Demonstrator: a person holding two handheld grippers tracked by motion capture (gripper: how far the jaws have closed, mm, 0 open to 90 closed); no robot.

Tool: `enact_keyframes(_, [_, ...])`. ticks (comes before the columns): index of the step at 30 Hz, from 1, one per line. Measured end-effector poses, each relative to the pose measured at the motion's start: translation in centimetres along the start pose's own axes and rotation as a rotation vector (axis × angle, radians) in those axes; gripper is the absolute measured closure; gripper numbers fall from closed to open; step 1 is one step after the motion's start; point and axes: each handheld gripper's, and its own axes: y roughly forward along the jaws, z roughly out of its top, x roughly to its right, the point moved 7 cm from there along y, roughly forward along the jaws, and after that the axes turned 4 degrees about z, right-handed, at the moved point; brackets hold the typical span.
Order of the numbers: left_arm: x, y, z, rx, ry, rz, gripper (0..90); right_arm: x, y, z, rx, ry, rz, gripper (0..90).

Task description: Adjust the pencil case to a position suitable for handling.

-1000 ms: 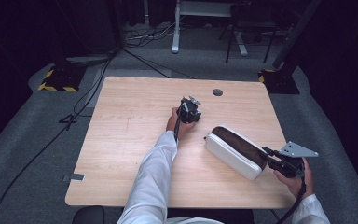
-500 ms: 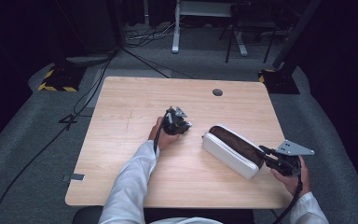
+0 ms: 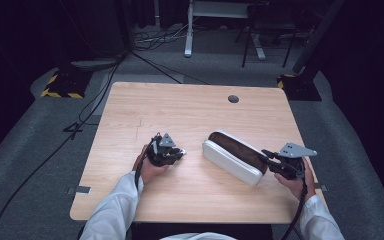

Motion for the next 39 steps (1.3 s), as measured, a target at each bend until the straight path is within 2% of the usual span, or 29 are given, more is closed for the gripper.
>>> enact_keyframes(4, [0.5, -0.9, -0.8, -0.004, 0.026, 0.015, 72.6, -0.4, 0.7, 0.5, 0.003, -0.007, 0.014, 73.8])
enact_keyframes(9, [1.6, -2.1, -2.0, -0.009, 0.027, 0.023, 72.6, -1.3, 1.7, 1.3, 0.007, -0.018, 0.035, 72.5])
enact_keyframes(14, [2.3, -3.0, -2.9, 0.000, 0.008, 0.004, 72.6, -1.9, 2.4, 1.8, 0.009, -0.026, 0.054, 72.2])
enact_keyframes(19, [2.9, -3.7, -3.6, 0.000, 0.010, 0.001, 72.5, -2.2, 2.8, 2.1, 0.006, -0.024, 0.082, 70.0])
enact_keyframes(20, [3.0, -3.8, -3.7, -0.001, 0.019, -0.026, 72.5, -2.2, 2.8, 2.1, 0.009, -0.026, 0.085, 67.2])
enact_keyframes(28, [3.4, -4.3, -4.1, 0.000, 0.025, -0.029, 72.6, -2.2, 0.7, 2.7, 0.066, -0.025, 0.090, 47.8])
enact_keyframes(32, [3.5, -4.4, -4.2, 0.000, 0.024, -0.027, 72.6, -2.0, -0.6, 2.4, 0.085, -0.019, 0.095, 43.3])
enact_keyframes(35, [3.6, -4.4, -4.3, 0.000, 0.028, -0.026, 72.6, -1.5, -1.9, 1.5, 0.090, -0.015, 0.080, 40.7])
enact_keyframes(39, [3.6, -4.4, -4.3, -0.001, 0.032, -0.024, 72.6, -0.1, -3.0, -0.7, 0.052, 0.003, 0.036, 38.3])
